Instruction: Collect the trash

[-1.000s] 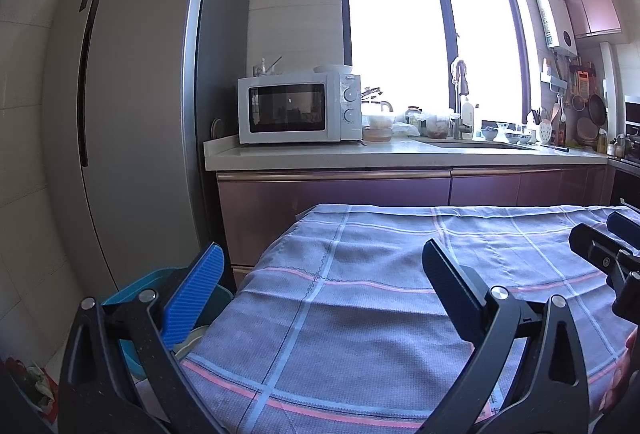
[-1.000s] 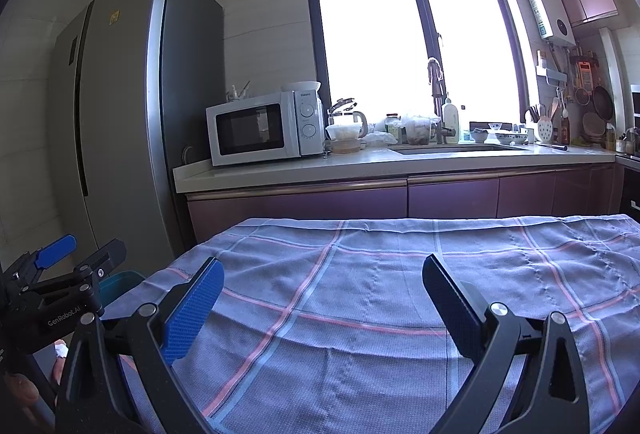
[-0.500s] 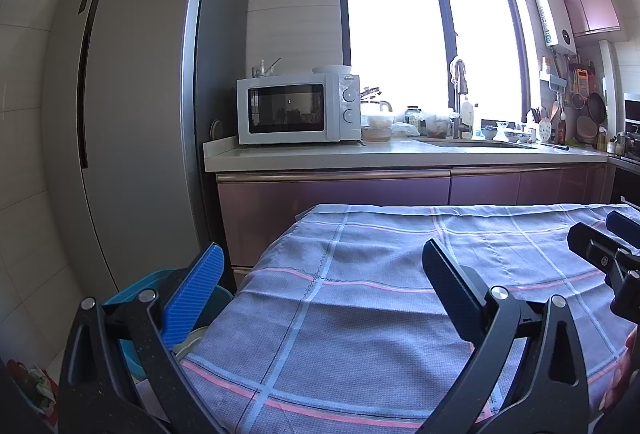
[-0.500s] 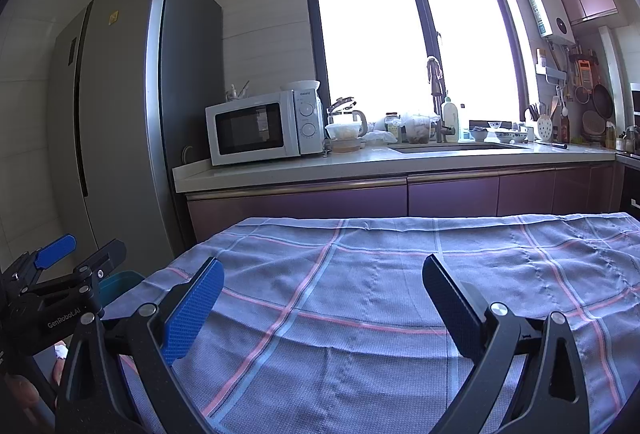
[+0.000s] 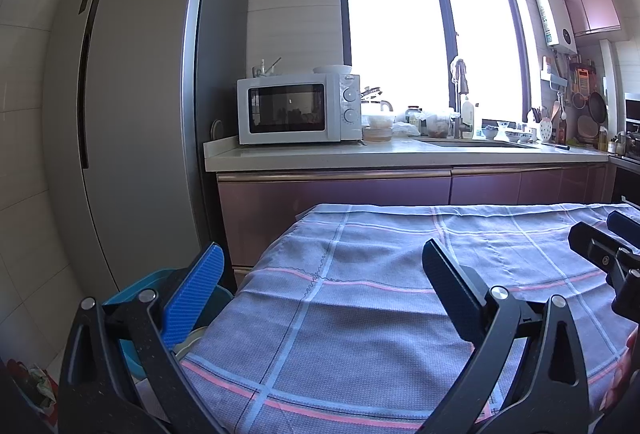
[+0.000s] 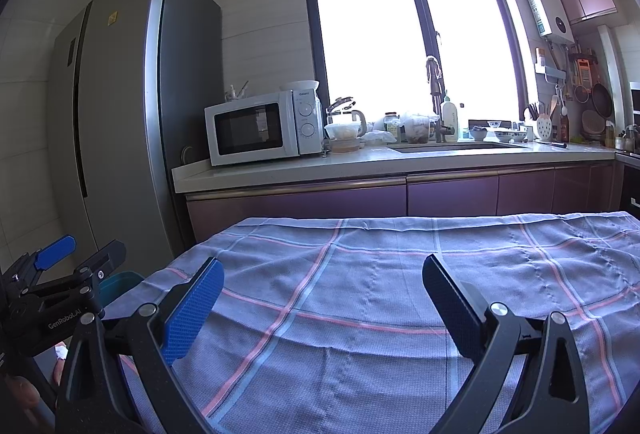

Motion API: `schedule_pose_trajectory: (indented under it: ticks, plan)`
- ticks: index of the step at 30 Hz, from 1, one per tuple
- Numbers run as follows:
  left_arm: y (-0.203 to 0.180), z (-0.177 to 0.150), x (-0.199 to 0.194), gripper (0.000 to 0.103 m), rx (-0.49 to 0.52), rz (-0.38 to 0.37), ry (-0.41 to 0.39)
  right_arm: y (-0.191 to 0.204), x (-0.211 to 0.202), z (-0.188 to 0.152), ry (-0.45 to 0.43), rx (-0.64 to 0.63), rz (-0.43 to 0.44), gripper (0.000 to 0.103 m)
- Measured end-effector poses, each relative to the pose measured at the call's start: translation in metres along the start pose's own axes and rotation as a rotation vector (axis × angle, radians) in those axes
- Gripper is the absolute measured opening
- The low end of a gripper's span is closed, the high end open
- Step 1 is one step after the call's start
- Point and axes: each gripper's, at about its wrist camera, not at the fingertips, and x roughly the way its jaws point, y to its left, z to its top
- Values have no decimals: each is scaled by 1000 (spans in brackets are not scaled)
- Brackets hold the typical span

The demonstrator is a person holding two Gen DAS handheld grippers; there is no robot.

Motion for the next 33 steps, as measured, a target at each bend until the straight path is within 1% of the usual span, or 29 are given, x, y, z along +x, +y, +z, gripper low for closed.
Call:
schedule_pose_trajectory:
  ticks: [28, 33]
  plan:
    - [-2, -2, 7, 98, -4, 2, 20, -1, 1, 1, -8, 12, -6, 96]
    - [-5, 0, 6, 98, 4, 7, 13, -3, 2, 1, -8, 19, -8, 96]
